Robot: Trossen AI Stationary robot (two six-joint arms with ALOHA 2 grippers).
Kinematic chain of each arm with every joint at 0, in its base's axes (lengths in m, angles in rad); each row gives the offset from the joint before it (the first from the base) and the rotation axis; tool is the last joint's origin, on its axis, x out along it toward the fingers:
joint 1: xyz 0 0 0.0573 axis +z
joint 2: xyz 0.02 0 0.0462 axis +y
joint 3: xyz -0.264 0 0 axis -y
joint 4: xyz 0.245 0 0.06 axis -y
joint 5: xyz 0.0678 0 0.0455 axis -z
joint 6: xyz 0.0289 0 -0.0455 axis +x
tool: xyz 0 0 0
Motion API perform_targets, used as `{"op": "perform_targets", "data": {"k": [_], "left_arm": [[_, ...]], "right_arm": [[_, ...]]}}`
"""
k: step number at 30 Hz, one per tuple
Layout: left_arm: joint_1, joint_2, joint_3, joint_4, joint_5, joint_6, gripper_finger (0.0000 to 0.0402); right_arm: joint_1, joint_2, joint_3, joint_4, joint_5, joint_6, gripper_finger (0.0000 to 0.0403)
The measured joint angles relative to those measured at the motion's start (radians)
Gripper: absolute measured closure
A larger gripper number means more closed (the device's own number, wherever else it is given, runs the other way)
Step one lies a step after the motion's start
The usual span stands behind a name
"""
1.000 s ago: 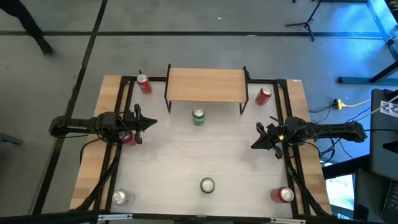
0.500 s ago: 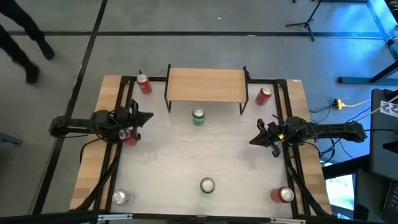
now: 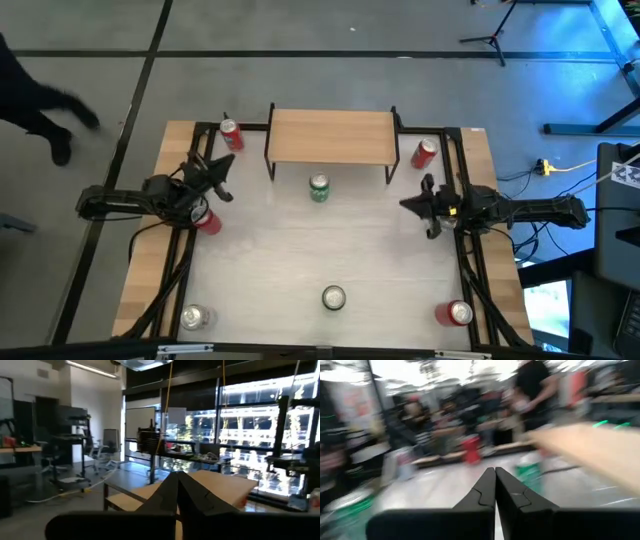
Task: Place canned beverage on shelf
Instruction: Put the left red soda can on the shelf
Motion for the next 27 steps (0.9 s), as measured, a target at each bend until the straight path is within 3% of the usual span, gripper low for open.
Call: {"op": "perform_targets", "data": {"k": [5,11,18,27], "left_arm": [[0.0,0.108,0.104,0.004,-0.117,0.135,0.0401],[0.034,0.238,0.231,0.003,-0.229,0.28,0.0401],[0.16,0.346,0.354,-0.038,-0.306,0.348,0.0401],[0.327,0.528,0.492,-0.049,-0.304,0.347,0.0401]], "right_arm": [[0.0,0.0,0.0,0.058,0.207,-0.08,0.0398],[-0.002,0.0,0.0,0.125,0.332,-0.185,0.0398],[-0.076,0.012,0.025,0.133,0.333,-0.234,0.0398],[-0.198,0.116,0.095,0.133,0.279,-0.264,0.0398]]}}
